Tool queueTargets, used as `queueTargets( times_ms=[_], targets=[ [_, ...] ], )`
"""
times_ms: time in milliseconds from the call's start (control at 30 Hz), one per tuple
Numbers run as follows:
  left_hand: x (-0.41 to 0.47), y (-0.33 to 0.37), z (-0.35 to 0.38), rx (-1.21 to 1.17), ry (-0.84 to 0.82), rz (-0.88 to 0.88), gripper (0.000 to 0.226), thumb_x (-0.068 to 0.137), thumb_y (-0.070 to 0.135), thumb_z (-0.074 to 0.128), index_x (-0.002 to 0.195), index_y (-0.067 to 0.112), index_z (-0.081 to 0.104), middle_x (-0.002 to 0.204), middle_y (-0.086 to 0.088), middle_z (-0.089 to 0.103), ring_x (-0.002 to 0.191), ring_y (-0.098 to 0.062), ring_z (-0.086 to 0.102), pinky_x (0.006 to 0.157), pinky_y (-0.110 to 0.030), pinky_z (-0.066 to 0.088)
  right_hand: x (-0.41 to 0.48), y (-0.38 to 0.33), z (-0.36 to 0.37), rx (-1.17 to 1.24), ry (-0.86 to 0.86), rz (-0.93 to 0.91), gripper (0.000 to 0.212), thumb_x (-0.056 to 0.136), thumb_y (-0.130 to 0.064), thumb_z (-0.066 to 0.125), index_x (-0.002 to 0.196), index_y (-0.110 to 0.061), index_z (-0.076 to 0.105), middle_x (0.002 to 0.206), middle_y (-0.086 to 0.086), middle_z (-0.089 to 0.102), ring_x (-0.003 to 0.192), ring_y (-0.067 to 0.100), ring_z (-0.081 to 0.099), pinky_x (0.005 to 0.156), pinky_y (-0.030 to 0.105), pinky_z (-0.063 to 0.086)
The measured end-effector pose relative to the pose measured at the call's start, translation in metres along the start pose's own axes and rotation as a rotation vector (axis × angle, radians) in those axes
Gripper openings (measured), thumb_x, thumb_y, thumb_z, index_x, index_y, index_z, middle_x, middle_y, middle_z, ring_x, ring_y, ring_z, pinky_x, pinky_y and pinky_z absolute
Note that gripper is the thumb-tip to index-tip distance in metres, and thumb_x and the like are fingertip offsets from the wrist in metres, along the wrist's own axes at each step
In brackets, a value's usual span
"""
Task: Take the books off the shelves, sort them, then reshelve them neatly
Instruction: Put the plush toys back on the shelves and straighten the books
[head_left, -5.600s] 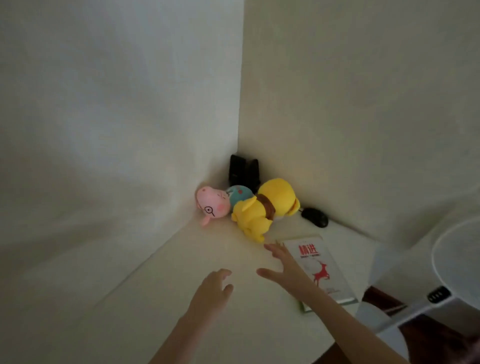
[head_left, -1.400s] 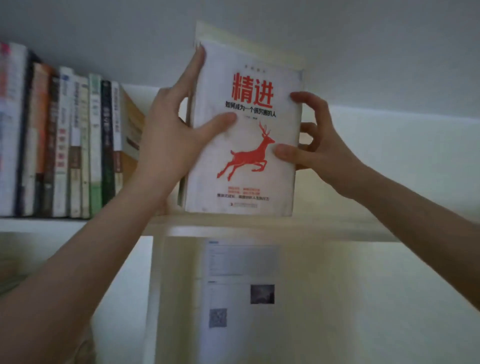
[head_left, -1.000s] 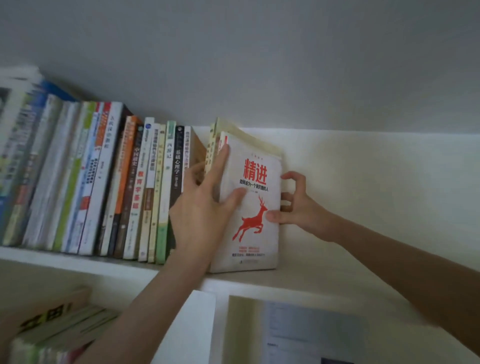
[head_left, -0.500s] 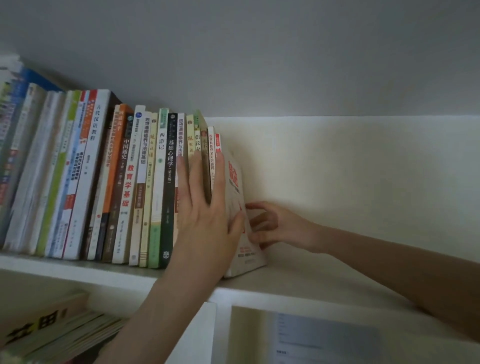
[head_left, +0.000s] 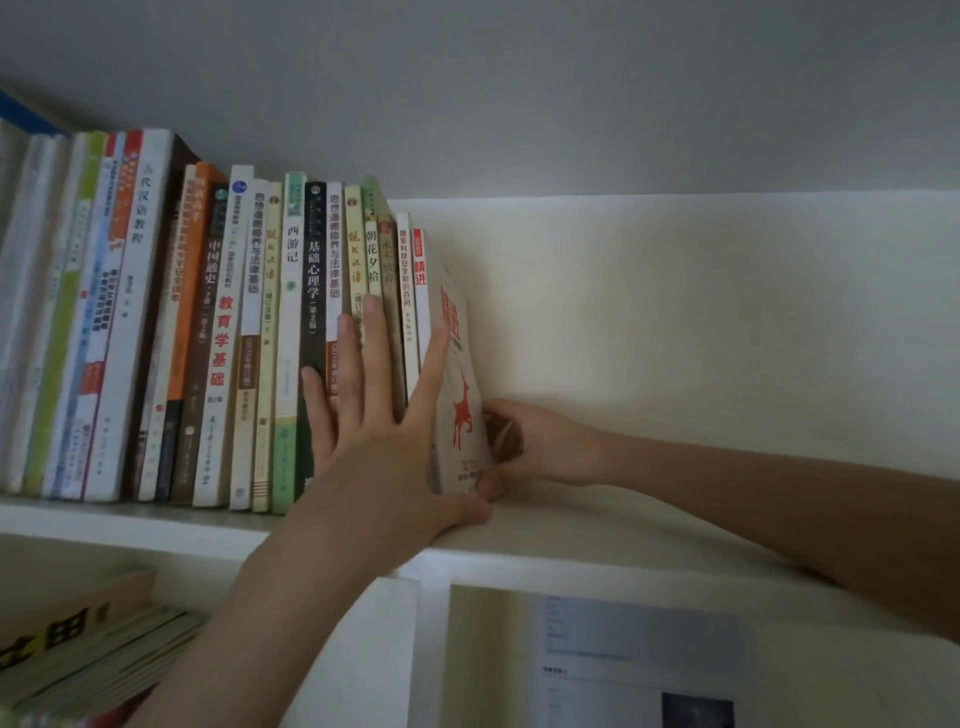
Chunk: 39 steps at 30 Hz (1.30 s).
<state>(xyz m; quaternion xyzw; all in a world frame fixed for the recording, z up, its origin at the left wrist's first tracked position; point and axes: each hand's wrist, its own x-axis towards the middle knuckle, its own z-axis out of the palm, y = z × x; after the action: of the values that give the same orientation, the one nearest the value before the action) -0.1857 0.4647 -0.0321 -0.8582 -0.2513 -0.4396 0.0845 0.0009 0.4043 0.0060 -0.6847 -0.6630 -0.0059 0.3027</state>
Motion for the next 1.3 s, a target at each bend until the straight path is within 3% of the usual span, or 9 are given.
queueTargets(
  times_ms=[100,233,400,567,800,967,1033,1133,1300],
  targets=[
    [-0.001,-0.002,0.003,-0.061,0.034,0.019,0.133,0.064,0.078,0.059,0.126,0.034,-0.051,0.125,-0.008,-0.064,0.124,-0.027,-0.052,0.111,-0.049,-0.022,-0.002,0.000,0.004,0.001,0.029,0.000,0.069,0.073,-0.003,0.080,0.131,-0.012,0.043,0.102,-0.011,0.062,0.091,-0.002,0.064,0.077,0.020,0.054],
    [-0.008,-0.010,0.000,-0.317,0.127,0.106,0.113,0.056,0.086,0.034,0.135,0.045,-0.036,0.135,0.006,-0.056,0.125,-0.010,-0.050,0.109,-0.038,-0.026,-0.008,0.000,0.001,-0.081,0.070,0.071,0.115,0.073,-0.017,0.082,0.153,-0.020,0.000,0.112,0.002,0.053,0.095,0.015,0.060,0.087,0.026,0.052],
    [-0.009,-0.012,0.006,-0.185,0.134,0.082,0.105,0.082,0.060,0.050,0.136,0.038,-0.037,0.137,-0.002,-0.054,0.128,-0.020,-0.048,0.109,-0.046,-0.024,-0.009,0.003,0.001,0.051,-0.068,0.067,0.103,0.080,-0.008,0.075,0.154,-0.025,0.005,0.112,0.004,0.060,0.096,0.015,0.065,0.086,0.027,0.055],
    [-0.004,-0.011,0.008,-0.049,0.069,0.042,0.105,0.085,0.056,0.050,0.140,0.028,-0.035,0.144,-0.016,-0.045,0.134,-0.032,-0.039,0.108,-0.054,-0.020,-0.003,0.010,0.002,0.021,-0.159,0.088,0.116,0.076,-0.032,0.079,0.153,-0.031,-0.008,0.121,0.011,0.064,0.110,0.020,0.063,0.098,0.034,0.050],
    [-0.010,-0.007,0.005,-0.147,0.115,0.092,0.110,0.074,0.081,0.041,0.150,0.025,-0.015,0.152,-0.019,-0.030,0.139,-0.034,-0.029,0.111,-0.057,-0.016,-0.021,-0.027,-0.002,-0.395,-0.046,0.113,0.075,0.080,-0.034,0.075,0.143,-0.013,0.040,0.125,-0.001,0.055,0.112,0.018,0.057,0.096,0.029,0.046],
    [-0.029,0.009,0.002,-0.563,0.353,0.056,0.061,0.089,0.036,0.055,0.144,0.026,0.034,0.157,-0.011,0.015,0.145,-0.028,0.007,0.118,-0.050,0.009,-0.071,-0.056,0.006,-0.577,0.088,0.081,0.053,0.087,-0.032,0.067,0.135,-0.016,0.052,0.126,0.002,0.056,0.092,0.008,0.052,0.080,0.018,0.037],
    [-0.049,0.036,0.000,-0.699,0.362,0.104,0.052,0.090,0.032,0.054,0.140,0.027,0.040,0.148,-0.004,0.034,0.139,-0.019,0.021,0.116,-0.029,0.018,-0.102,-0.066,0.007,-0.550,0.212,0.031,0.034,0.090,-0.030,0.063,0.123,-0.021,0.062,0.114,-0.003,0.061,0.083,0.004,0.053,0.079,0.020,0.042],
    [-0.090,0.085,-0.003,-0.805,0.349,0.207,0.050,0.090,0.024,0.060,0.137,0.030,0.044,0.135,0.009,0.040,0.127,-0.004,0.028,0.100,0.000,0.017,-0.157,-0.072,0.001,-0.602,0.375,0.032,0.038,0.089,-0.038,0.062,0.126,-0.028,0.057,0.115,-0.008,0.058,0.089,0.004,0.054,0.086,0.029,0.046],
    [-0.161,0.152,0.028,-1.177,0.206,0.276,0.048,0.083,0.019,0.062,0.129,0.023,0.050,0.122,0.007,0.053,0.112,-0.008,0.051,0.094,-0.019,0.042,-0.290,-0.045,0.016,-0.636,0.466,0.042,0.059,0.083,-0.031,0.070,0.136,-0.017,0.050,0.136,0.001,0.045,0.123,0.014,0.049,0.105,0.033,0.042]
  ],
)
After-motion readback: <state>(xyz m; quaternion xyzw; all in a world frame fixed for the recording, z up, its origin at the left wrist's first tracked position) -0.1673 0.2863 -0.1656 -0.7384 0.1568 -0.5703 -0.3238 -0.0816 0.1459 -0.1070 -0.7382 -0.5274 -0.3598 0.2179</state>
